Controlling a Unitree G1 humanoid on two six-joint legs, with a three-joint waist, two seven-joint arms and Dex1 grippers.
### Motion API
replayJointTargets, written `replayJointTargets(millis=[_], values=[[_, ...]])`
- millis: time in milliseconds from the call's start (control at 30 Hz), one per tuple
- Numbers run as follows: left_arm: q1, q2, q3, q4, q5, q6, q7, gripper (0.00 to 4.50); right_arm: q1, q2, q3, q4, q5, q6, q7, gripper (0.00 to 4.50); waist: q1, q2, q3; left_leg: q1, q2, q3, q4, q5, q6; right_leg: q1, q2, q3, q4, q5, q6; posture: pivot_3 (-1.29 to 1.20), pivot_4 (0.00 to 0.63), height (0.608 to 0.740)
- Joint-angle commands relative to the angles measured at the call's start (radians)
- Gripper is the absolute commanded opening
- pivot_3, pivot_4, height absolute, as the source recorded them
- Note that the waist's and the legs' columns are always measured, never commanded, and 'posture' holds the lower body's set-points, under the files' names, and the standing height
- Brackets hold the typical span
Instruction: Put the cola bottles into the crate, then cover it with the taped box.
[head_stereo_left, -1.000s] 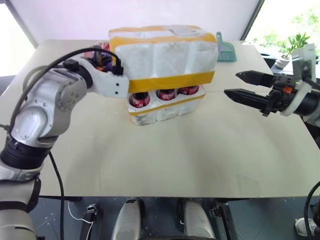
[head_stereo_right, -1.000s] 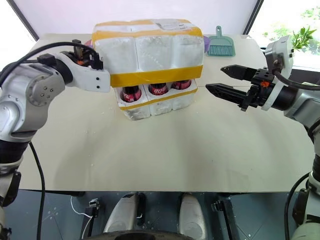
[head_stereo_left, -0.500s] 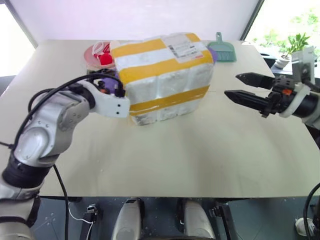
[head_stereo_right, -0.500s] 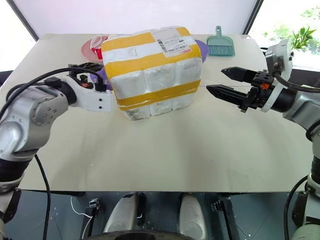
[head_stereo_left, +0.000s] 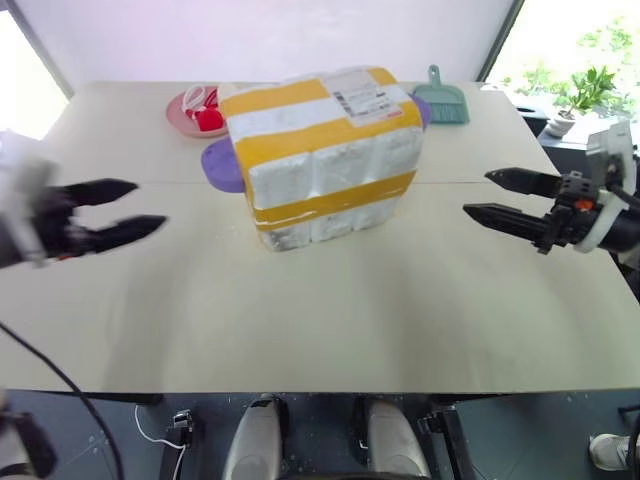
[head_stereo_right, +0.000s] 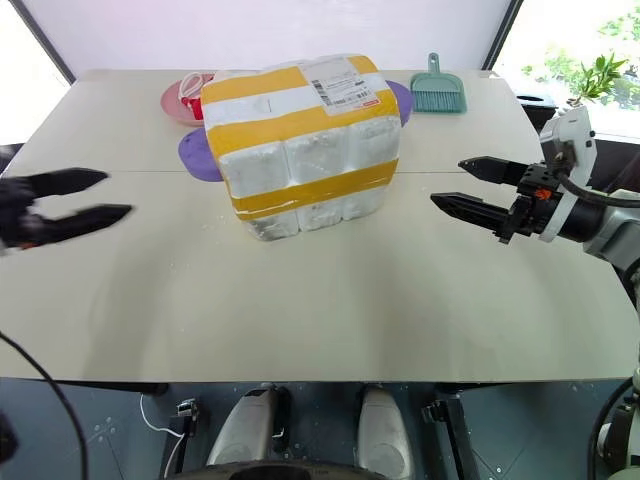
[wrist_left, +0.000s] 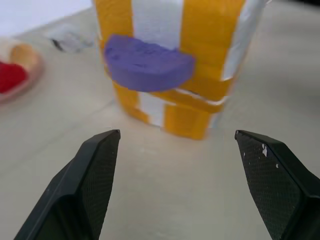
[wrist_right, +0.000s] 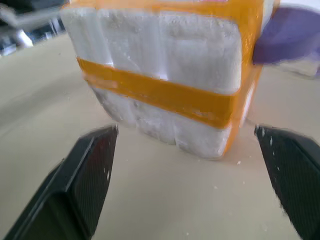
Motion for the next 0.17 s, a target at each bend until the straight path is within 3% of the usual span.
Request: replayJointTargets(millis=[33, 167], values=[[-0.006, 0.046, -0.043, 0.079, -0.072, -0.055, -0.043, 3.84, -0.051, -0.009, 0.025, 0.023, -0.03, -0.047, 0.034, 4.5, 0.0, 0.001, 0.0, 0.0, 0.0, 0.0, 0.0, 0.0, 0.0, 0.0, 0.0, 0.0, -0.001, 0.0, 0.0, 0.0, 0.15, 0.736], [-0.04, 0.091, -0.108, 0.172, -0.094, -0.113, -0.028, 3.84, -0.088, -0.001, 0.058, 0.043, -0.053, -0.07, 0.055, 4.5, -0.005, 0.001, 0.0, 0.0, 0.0, 0.0, -0.001, 0.0, 0.0, 0.0, 0.0, 0.0, 0.0, 0.0, 0.0, 0.0, 0.15, 0.736]])
